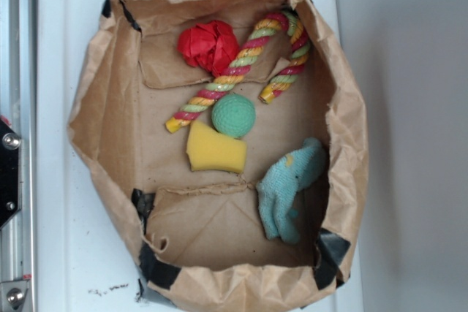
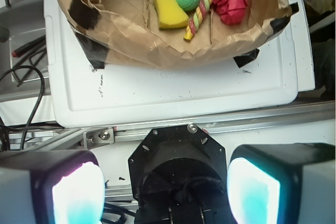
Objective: Grab the blue cloth.
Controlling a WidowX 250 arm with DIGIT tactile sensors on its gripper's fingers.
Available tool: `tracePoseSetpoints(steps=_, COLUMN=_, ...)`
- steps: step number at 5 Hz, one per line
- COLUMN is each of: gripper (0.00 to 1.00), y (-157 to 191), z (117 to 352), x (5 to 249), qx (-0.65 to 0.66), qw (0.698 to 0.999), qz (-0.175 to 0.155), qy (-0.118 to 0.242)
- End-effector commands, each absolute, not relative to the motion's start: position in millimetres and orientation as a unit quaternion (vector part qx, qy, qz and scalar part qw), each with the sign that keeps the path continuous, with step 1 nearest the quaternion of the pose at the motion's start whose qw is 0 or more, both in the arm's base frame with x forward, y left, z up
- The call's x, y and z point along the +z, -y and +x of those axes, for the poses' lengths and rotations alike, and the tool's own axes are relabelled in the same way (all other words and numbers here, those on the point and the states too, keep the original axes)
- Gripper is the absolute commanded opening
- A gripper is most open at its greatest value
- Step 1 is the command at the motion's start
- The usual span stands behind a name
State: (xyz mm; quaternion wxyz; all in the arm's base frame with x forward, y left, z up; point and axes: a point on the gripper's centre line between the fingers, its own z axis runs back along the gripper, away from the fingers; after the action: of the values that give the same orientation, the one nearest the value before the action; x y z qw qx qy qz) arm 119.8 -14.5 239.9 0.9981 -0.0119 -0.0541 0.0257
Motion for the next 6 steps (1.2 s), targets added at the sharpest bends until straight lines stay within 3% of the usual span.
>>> tracePoseSetpoints(steps=1, gripper=1.0, y=27.9, z=198.8, x=237.2, qx=0.034, qw=0.996, qz=-0.008, qy=0.082)
tracePoseSetpoints(steps=2, gripper=1.0, y=22.3, z=236.5, x=213.7, qx=-0.017, qw=0.996, qz=-0.031, qy=0.08)
tracePoseSetpoints(steps=3, gripper=1.0, y=2.0, z=254.6, x=191.4, qx=-0.043, qw=0.997, qz=0.009, qy=0.063)
tracePoseSetpoints(steps=4, gripper=1.0, y=-3.8, z=269.9, x=164.2, qx=-0.102, qw=0.991, qz=-0.028, qy=0.08)
tracePoseSetpoints(steps=5, gripper=1.0, y=4.8, z=279.4, x=146.5, qx=-0.126, qw=0.987, qz=-0.028, qy=0.096)
tracePoseSetpoints(steps=6, gripper=1.0, y=4.8, z=279.4, x=146.5, qx=-0.126, qw=0.987, qz=-0.028, qy=0.096)
